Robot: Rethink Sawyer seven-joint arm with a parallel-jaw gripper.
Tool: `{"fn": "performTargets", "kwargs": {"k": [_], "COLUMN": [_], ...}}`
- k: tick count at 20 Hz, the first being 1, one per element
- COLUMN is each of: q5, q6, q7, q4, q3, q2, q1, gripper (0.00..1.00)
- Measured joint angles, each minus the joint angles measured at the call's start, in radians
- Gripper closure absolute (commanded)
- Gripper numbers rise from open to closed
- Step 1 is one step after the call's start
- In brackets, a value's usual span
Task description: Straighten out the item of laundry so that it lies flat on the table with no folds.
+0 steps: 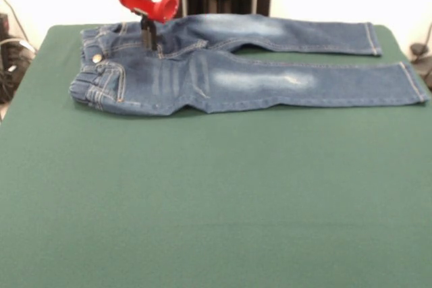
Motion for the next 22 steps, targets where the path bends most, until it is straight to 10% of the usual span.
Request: {"fn": "performTargets", "kwargs": {"k": [22], "q5": [-0.153], "q6": [0.139], "q7": [-0.011], "q4": [0.012], "q3": [0.244], "q2": [-0.074], "q1": [-0.244], "gripper": [1.00]}}
